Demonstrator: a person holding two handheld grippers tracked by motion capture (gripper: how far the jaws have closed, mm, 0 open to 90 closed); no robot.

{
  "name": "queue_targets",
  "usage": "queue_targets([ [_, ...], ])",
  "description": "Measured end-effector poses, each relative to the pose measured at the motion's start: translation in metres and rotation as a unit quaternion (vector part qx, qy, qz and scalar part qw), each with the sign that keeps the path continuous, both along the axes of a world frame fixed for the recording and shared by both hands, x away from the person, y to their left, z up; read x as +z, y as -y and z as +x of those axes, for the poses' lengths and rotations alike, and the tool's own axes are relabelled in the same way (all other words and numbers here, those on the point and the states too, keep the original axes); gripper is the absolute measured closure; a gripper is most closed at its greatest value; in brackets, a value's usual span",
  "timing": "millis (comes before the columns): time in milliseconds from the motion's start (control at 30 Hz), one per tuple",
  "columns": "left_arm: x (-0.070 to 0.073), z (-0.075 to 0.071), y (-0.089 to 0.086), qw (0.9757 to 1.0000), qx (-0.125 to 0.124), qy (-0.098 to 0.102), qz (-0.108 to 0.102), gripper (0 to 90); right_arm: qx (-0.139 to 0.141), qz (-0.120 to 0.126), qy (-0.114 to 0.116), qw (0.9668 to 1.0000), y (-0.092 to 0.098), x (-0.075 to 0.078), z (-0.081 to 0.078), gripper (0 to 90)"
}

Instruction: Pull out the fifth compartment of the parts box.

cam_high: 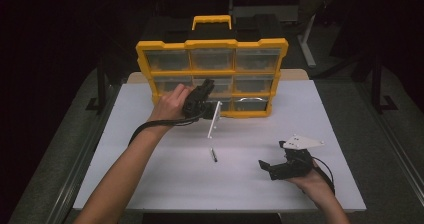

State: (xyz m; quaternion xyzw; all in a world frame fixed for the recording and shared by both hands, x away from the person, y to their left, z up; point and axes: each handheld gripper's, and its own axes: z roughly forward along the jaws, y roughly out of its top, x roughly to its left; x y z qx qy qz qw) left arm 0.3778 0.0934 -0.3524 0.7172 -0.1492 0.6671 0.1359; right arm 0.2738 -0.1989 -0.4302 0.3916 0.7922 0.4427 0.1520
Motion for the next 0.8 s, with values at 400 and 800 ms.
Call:
queue_targets([
  [400,-0.001,-0.005,-0.001,0.9999,-0.008,0.000,-0.009,79.5,0.000,0.000,0.004,1.0000,0.000,0.000,0.000,0.0],
  [800,-0.001,-0.013,-0.002,0.9999,-0.012,0.002,-0.007,79.5,0.000,-0.001,0.007,1.0000,0.000,0.000,0.000,0.0],
])
